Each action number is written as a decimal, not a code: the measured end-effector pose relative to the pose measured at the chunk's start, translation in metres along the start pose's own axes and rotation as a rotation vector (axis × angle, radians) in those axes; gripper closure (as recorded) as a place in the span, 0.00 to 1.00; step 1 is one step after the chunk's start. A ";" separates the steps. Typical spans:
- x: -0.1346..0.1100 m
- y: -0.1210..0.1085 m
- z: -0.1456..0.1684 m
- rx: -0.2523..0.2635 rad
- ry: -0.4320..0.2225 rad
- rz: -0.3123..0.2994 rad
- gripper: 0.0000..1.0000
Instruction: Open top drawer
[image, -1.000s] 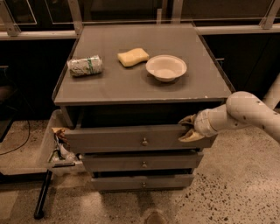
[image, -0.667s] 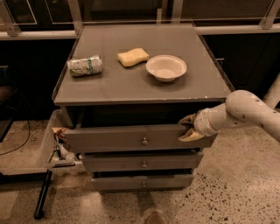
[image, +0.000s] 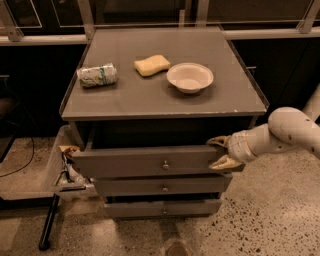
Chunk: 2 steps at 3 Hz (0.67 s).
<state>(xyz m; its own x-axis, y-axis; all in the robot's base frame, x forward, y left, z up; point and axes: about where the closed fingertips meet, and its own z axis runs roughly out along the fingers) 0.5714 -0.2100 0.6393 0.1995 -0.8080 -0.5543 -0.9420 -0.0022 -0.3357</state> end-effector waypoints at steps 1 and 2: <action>-0.005 0.028 -0.014 -0.023 -0.015 -0.005 0.79; -0.008 0.050 -0.022 -0.041 -0.033 -0.006 0.99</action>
Offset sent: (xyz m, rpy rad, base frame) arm -0.0833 -0.0146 0.0079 0.0329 0.0410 0.0515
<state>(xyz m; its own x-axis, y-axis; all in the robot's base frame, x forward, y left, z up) 0.5163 -0.2170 0.6438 0.2131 -0.7882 -0.5773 -0.9510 -0.0318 -0.3076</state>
